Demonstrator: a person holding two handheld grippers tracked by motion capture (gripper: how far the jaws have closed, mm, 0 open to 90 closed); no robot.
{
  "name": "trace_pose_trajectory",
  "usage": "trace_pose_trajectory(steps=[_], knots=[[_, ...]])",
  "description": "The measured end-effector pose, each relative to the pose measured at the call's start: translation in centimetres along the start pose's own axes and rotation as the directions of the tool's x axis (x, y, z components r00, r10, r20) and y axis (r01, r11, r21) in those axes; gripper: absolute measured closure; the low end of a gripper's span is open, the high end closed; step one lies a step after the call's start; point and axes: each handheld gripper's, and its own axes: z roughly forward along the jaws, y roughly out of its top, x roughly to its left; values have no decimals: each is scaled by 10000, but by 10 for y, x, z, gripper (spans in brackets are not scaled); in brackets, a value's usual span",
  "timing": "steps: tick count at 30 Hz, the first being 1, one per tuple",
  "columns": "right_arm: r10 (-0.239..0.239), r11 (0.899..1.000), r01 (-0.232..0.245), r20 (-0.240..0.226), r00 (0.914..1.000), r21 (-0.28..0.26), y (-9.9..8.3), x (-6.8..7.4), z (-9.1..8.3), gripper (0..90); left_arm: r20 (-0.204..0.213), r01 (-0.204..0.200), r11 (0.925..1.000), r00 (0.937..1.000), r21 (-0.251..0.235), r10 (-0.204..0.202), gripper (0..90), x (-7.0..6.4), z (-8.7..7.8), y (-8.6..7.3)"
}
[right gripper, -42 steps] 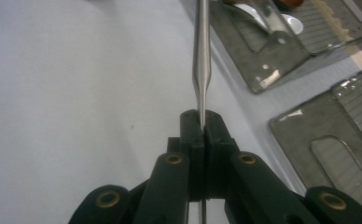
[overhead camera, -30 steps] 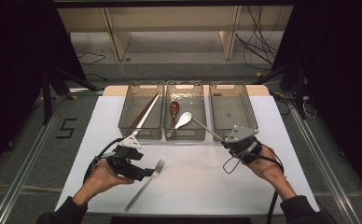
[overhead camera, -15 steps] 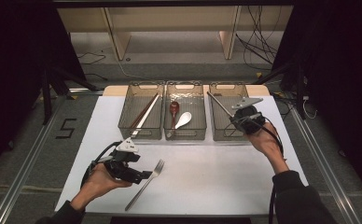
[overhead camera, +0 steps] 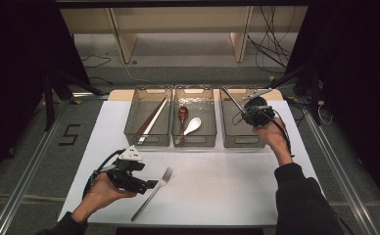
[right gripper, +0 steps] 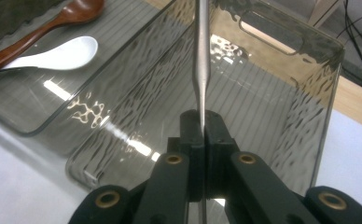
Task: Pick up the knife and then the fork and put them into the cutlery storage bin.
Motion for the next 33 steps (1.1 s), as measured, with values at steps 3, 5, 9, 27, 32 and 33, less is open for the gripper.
trace_pose_trajectory(steps=[3, 5, 9, 27, 32, 33], knots=[[73, 9999, -75, 114, 9999, 148, 3, -1, 7, 892, 9, 57, 10000, 10000, 44, -57, 207, 0, 0, -1], [186, 9996, -188, 126, 9997, 205, 5, -2, 10, 892, 17, 57, 10000, 10000, 61, -57, 206, 0, 0, -1], [333, 9991, -338, 178, 9993, 260, 8, -4, 14, 892, 18, 4, 10000, 10000, 79, -4, 206, 0, 1, -1], [806, 9940, -829, 342, 9962, 717, 14, -8, 32, 891, 56, -30, 9998, 10000, 189, 29, 206, 1, 1, -1], [868, 9924, -904, 462, 9952, 840, 16, -8, 37, 891, 100, -6, 9999, 10000, 153, 5, 208, 1, 2, -1], [901, 9919, -939, 473, 9948, 853, 16, -7, 38, 890, 102, -10, 9999, 9999, 152, 8, 208, 1, 2, -1]])
